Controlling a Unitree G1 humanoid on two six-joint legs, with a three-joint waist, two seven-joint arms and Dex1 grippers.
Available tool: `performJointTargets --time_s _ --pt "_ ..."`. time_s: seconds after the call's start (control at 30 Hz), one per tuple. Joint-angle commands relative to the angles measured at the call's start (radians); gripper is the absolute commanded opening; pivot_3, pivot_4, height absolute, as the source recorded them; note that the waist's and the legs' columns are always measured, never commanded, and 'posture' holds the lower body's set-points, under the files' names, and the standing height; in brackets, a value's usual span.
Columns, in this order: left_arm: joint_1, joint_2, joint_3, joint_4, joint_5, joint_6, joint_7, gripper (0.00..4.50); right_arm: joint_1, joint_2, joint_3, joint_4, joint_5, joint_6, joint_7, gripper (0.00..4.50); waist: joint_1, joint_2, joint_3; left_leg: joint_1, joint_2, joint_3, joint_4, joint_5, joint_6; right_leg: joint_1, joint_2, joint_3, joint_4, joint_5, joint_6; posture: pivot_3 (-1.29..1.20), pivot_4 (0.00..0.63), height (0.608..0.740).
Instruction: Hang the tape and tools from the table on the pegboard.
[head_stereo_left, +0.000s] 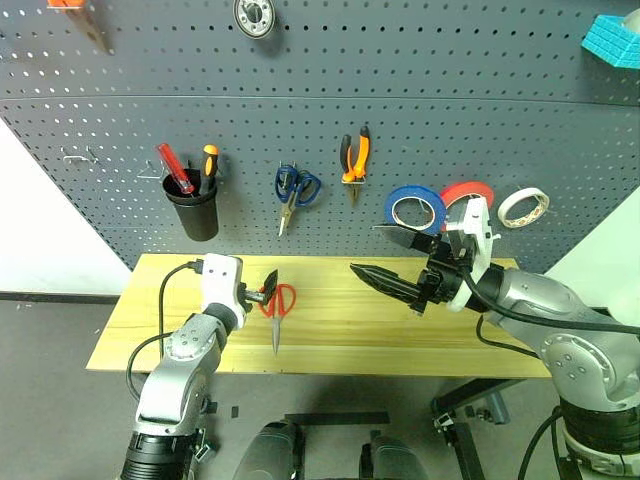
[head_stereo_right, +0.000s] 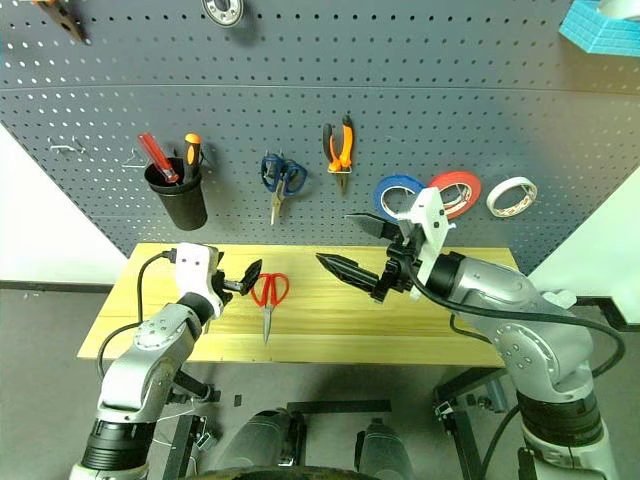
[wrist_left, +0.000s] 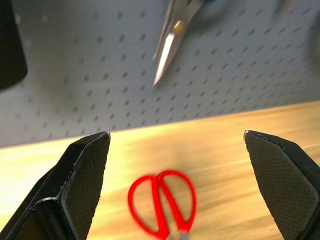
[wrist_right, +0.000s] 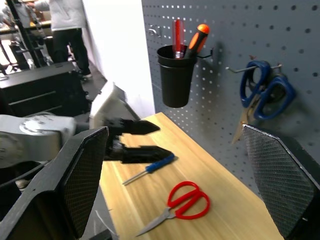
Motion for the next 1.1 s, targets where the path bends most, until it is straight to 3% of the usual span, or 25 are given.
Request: performJointTargets --time_s 0.03,0.57,1.1 --pt "-0.015 -0.031 -0.021 -0.02 0.033 0.051 0.047 4.5 0.004 -0.024 -0.036 -0.052 0.052 0.01 -0.004 4.48 0.0 0.0 0.002 0.0 0.0 0.0 0.0 0.0 0.0 0.0 0.0 0.0 -0.001 0.0 0.0 0.04 0.109 0.74" --pt "-0.065 -0.207 0.02 0.141 0.126 0.125 0.258 4.5 0.048 -0.07 -0.137 -0.109 0.192 -0.066 0.047 4.48 -0.001 -0.004 0.015 -0.002 0.0 0.0 0.0 -0.003 0.004 0.002 -0.001 0.0 -0.007 -0.001 -0.002 0.01 0.137 0.74" --pt "-0.223 -0.269 0.06 0.509 0.111 0.089 0.238 4.5 0.096 -0.135 -0.145 -0.12 0.198 -0.068 0.031 4.48 -0.002 -0.007 0.032 -0.006 0.0 0.0 0.0 -0.003 0.004 -0.002 -0.002 -0.001 -0.008 0.0 0.0 -0.01 0.15 0.74"
